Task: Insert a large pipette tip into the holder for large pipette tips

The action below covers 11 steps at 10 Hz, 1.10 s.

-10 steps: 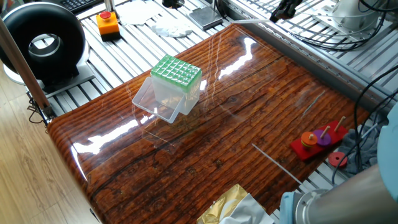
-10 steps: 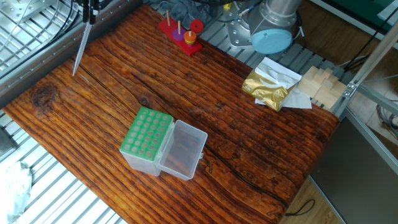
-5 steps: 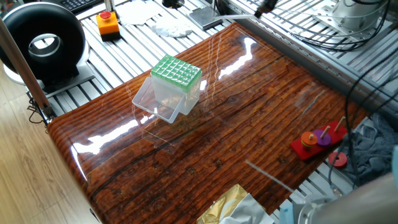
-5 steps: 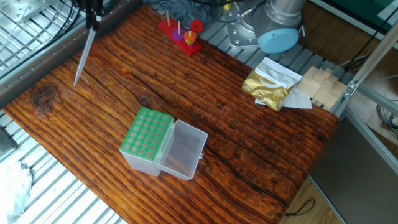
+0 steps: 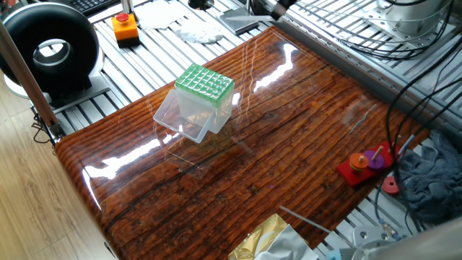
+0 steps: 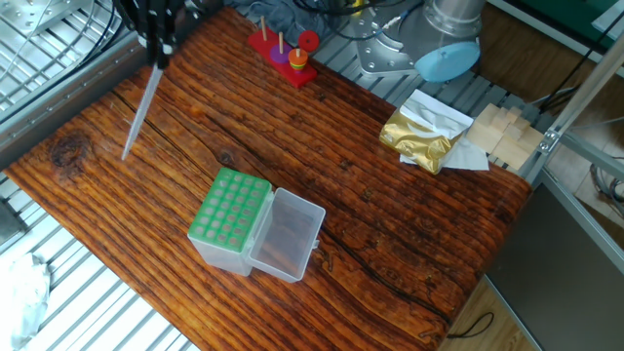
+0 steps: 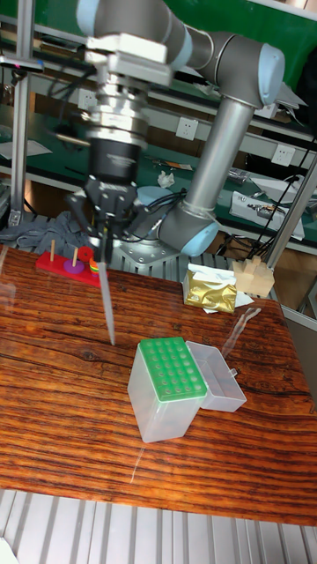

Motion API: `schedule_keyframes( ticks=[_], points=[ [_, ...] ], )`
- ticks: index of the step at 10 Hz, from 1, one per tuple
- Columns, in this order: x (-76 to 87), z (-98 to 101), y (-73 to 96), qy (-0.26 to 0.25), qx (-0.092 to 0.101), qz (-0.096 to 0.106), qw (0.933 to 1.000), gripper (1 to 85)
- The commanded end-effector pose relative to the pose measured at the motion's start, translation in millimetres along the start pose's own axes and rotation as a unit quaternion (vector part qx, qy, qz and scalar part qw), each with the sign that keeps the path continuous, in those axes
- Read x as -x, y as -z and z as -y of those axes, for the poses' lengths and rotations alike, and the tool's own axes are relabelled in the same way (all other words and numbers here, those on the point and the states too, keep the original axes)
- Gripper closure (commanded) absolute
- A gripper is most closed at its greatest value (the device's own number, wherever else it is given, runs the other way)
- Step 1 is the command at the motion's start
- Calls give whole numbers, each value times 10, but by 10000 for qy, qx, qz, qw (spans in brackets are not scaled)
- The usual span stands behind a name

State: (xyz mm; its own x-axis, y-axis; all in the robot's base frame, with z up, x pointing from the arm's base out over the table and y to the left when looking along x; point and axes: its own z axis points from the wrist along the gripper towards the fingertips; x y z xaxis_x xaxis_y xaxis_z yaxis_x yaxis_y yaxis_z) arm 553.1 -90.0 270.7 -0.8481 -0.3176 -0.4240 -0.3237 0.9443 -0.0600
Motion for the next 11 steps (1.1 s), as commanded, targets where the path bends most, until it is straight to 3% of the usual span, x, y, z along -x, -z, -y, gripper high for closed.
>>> schedule_keyframes(
  ticks=[1, 3, 6, 8, 10, 11],
  points=[
    [93, -307, -203, -210, -50, 135, 9997, 847],
    [64, -410, -280, -267, -131, 205, 9993, 847],
    [6, -284, -210, -153, -153, 9, 9998, 847],
    [-130, -136, -198, -34, -439, -253, 9987, 847],
    [-179, -102, -191, 10, -504, -349, 9981, 847],
    [-149, -89, -192, 9, -529, -293, 9982, 847]
  ],
)
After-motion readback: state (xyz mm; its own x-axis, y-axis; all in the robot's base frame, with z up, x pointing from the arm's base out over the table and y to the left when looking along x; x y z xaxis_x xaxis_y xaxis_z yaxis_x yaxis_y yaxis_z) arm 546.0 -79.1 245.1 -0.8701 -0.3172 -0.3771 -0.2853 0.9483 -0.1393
